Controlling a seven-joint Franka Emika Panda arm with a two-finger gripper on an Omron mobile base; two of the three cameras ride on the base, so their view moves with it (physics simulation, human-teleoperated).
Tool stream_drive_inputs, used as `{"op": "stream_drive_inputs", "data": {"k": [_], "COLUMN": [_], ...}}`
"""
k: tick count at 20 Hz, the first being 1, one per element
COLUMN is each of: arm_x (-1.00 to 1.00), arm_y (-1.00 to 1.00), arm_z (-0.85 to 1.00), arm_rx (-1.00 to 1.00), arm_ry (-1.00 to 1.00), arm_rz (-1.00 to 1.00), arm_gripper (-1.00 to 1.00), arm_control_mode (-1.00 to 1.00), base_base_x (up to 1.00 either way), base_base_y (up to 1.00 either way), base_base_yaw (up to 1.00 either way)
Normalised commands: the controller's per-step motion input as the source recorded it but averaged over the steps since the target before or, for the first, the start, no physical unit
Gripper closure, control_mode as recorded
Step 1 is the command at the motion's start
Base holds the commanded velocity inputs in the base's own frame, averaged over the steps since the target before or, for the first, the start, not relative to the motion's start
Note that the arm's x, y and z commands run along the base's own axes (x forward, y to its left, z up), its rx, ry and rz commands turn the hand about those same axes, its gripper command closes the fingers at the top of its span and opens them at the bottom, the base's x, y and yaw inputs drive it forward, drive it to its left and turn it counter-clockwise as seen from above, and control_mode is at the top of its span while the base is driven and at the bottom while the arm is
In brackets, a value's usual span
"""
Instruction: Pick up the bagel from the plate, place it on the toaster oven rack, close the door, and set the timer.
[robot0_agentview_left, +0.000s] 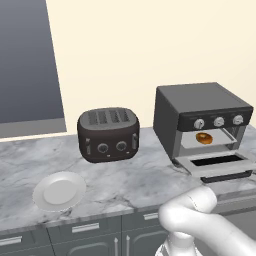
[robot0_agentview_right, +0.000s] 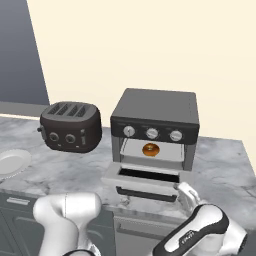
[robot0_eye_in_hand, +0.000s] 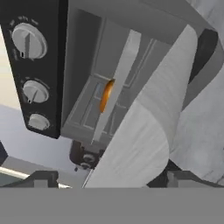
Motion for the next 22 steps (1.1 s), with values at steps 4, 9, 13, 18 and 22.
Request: {"op": "stream_drive_inputs", "data": {"k": [4, 9, 13, 18, 22], "arm_x": [0.73, 0.81, 0.83, 0.82, 0.79], "arm_y": [0.63, 0.74, 0.75, 0.72, 0.64], "arm_z": [0.58, 0.57, 0.58, 0.59, 0.5], "arm_rx": [0.0, 0.0, 0.0, 0.0, 0.04], "arm_ry": [-0.2, -0.19, -0.18, -0.17, -0.12], "arm_rz": [-0.11, -0.12, -0.12, -0.11, -0.09], "arm_gripper": [-1.0, -1.0, -1.0, -1.0, -1.0], "arm_control_mode": [-1.0, -1.0, -1.0, -1.0, -1.0], "base_base_x": [0.0, 0.0, 0.0, 0.0, 0.0], "base_base_y": [0.0, 0.0, 0.0, 0.0, 0.0], "base_base_yaw": [0.0, 0.0, 0.0, 0.0, 0.0]}}
